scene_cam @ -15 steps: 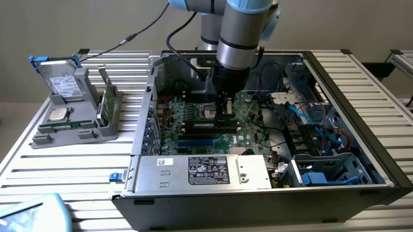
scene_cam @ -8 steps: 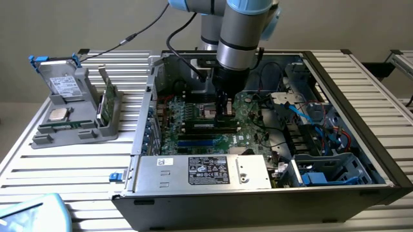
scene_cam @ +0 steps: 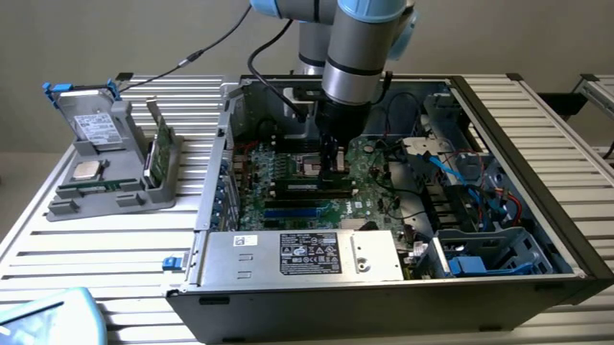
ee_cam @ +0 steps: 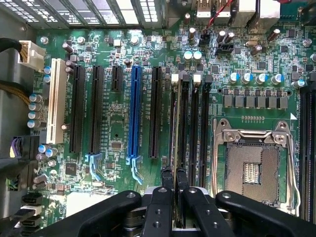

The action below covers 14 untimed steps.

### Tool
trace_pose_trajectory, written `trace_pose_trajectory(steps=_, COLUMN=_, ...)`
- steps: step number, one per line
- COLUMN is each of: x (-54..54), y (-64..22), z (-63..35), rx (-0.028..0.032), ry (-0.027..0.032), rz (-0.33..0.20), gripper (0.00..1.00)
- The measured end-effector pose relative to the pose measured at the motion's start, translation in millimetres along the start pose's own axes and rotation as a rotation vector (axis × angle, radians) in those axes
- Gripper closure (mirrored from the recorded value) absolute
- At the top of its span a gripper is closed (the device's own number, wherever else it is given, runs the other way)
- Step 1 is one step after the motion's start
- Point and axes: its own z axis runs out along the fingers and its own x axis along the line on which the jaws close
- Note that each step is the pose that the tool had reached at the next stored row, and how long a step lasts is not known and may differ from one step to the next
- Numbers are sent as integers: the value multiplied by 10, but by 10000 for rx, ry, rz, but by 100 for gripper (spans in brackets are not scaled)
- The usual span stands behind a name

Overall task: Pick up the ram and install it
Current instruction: 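Insert the ram into the slot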

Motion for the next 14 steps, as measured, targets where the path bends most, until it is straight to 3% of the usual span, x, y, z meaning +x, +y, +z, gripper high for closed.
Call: trace_pose_trajectory(steps=14, x=-3, y=-7, z=32, rx=3, ry=8, rz=-63, gripper=86)
